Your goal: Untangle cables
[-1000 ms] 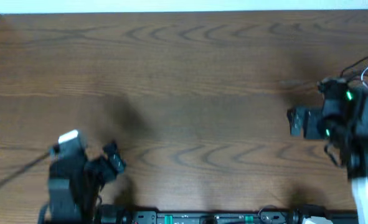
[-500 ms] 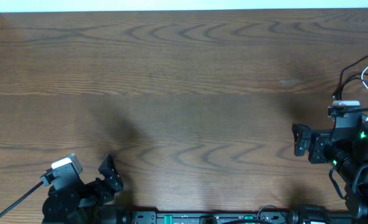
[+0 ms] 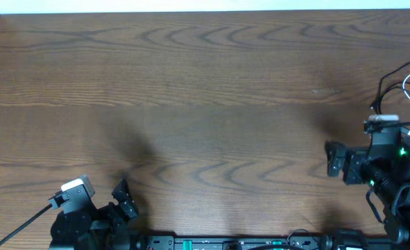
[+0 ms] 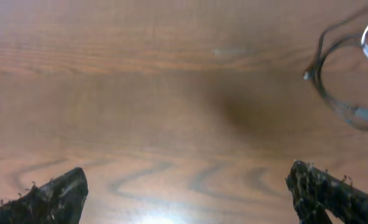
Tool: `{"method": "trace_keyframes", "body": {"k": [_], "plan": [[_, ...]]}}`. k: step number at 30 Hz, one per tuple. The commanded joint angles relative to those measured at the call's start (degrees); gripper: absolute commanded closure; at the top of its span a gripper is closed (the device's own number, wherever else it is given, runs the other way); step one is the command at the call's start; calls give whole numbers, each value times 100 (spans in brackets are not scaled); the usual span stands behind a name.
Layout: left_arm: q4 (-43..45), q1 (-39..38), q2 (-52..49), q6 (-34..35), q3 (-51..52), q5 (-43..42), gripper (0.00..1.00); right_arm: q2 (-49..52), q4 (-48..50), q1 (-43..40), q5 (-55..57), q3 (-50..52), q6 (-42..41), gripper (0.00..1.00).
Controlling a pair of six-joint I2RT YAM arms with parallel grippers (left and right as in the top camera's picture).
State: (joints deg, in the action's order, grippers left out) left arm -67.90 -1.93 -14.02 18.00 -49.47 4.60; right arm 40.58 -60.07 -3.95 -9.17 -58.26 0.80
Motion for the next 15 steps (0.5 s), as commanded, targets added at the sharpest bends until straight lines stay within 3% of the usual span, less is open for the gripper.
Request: {"method": "trace_keyframes", "body": {"k": [1, 15], "plan": [[-13, 15, 31, -13, 28, -31, 2, -236, 678, 31, -85, 214, 275, 1], [-13, 15, 31, -13, 28, -31, 2, -2914, 5222, 343, 22, 3370, 199, 1]]}}
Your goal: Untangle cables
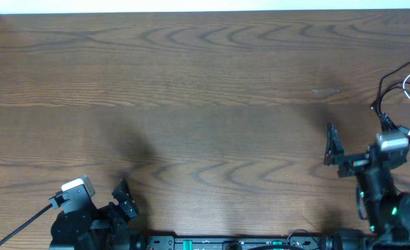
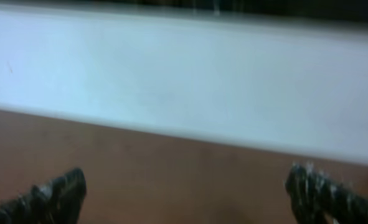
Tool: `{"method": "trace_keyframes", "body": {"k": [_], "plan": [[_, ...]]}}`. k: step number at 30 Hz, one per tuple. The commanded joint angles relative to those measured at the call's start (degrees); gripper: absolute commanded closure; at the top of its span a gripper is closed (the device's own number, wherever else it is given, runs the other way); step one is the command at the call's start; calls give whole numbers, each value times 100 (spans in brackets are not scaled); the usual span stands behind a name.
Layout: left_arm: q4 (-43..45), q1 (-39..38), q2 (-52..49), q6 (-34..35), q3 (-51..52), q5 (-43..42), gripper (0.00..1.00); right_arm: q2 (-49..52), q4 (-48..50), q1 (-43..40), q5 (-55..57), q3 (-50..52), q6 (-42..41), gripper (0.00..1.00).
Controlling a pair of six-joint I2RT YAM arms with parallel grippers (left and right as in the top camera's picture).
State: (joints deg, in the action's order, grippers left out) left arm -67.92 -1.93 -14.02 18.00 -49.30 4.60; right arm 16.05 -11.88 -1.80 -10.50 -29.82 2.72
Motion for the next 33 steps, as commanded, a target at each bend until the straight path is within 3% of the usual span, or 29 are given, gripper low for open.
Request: {"method": "trace_keyframes", "body": {"k": [1, 7, 18, 29, 33], "plan": [[-11, 15, 31, -13, 11, -28, 2, -678, 662, 162, 190, 776, 9, 1], [-11, 15, 31, -13, 11, -28, 2, -1593, 1672, 282, 420, 1932, 7, 1], [-11, 15, 31, -13, 11, -28, 2, -1578, 2645, 647, 1259, 2964, -4, 1], [-13, 15, 31, -13, 11, -28, 2, -1578, 719, 678, 1161, 2953, 81, 1], [-13, 15, 31, -15, 11, -31, 2, -1578, 737, 678, 992, 2953, 361, 1]]}}
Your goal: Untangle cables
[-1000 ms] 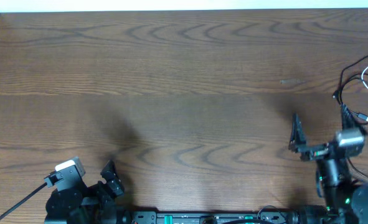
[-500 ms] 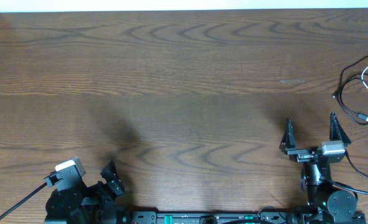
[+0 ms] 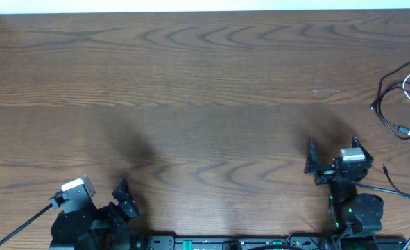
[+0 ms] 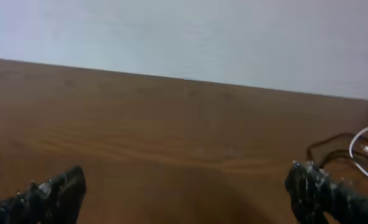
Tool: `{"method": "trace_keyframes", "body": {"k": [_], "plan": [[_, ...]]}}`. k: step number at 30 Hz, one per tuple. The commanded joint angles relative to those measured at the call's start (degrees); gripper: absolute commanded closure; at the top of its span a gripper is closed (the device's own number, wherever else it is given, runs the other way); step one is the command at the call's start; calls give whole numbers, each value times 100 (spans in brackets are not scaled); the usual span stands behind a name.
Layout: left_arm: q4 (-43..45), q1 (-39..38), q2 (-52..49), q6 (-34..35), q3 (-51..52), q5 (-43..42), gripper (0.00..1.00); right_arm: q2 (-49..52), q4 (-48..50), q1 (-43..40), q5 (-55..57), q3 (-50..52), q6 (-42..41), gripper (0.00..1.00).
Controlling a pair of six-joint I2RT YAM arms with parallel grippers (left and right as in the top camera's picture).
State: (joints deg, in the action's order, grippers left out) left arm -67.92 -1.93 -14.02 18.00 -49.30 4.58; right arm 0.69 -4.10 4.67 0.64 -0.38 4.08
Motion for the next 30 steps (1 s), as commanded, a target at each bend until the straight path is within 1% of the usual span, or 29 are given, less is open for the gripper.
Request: {"method": "trace_keyframes", "body": {"k": [1, 3, 30], "plan": [[-11, 15, 31, -15, 11, -28, 2, -42, -39, 31, -122, 9, 208, 1], [-11, 15, 31, -13, 11, -28, 2, -42, -31, 31, -118, 9, 17, 1], [-11, 15, 31, -15, 11, -28, 2, -39, -26, 26, -118, 9, 26, 1]]}}
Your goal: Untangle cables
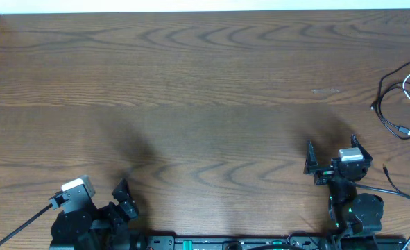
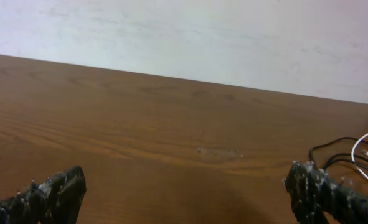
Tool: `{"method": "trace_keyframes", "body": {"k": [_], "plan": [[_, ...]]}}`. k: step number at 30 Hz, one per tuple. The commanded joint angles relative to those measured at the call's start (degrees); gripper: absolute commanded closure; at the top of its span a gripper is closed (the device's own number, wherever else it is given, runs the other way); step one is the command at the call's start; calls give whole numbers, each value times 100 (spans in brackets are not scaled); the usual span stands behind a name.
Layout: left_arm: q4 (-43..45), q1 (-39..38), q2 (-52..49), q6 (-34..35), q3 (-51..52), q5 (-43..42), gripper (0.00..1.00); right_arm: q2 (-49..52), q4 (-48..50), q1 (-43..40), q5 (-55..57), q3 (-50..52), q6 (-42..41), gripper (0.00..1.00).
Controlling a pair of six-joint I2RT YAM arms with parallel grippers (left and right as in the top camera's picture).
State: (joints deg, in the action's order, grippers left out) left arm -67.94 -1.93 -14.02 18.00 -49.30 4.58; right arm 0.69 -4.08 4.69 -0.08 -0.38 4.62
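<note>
A tangle of black and white cables (image 1: pixel 404 96) lies at the table's right edge; in the right wrist view the cables (image 2: pixel 352 154) show at the far right. My right gripper (image 1: pixel 329 151) sits near the front edge at the right, open and empty, well short of the cables; its black fingertips (image 2: pixel 56 190) stand wide apart with bare wood between them. My left gripper (image 1: pixel 121 198) rests at the front left; its jaws are too small to read.
The brown wooden table (image 1: pixel 191 104) reaches back to a white wall (image 2: pixel 184 37). A thin black lead (image 1: pixel 399 189) runs off beside the right arm's base. A small pale scuff (image 1: pixel 325 90) marks the wood near the cables.
The right gripper has barely shifted; the wrist view now tilts slightly lower and is sharper. Cables and left arm are unchanged.
The right gripper first hovered open just beside the cables at the right edge, looking down at them. Then it was raised and pointed at the wall. After that it stood back near the front edge, open and empty, where it stays.
</note>
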Motion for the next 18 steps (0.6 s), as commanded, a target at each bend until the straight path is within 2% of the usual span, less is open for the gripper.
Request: {"method": "trace_keyframes", "body": {"k": [1, 10, 14, 18], "plan": [[-9, 15, 31, -13, 11, -28, 2, -39, -28, 24, -46, 9, -28, 1], [79, 15, 111, -15, 87, 94, 2, -39, -28, 24, -46, 9, -28, 1], [647, 33, 424, -39, 579, 103, 2, -39, -28, 24, -46, 9, -28, 1], [1552, 107, 1067, -37, 1591, 79, 2, -39, -28, 24, -46, 9, -28, 1]]}}
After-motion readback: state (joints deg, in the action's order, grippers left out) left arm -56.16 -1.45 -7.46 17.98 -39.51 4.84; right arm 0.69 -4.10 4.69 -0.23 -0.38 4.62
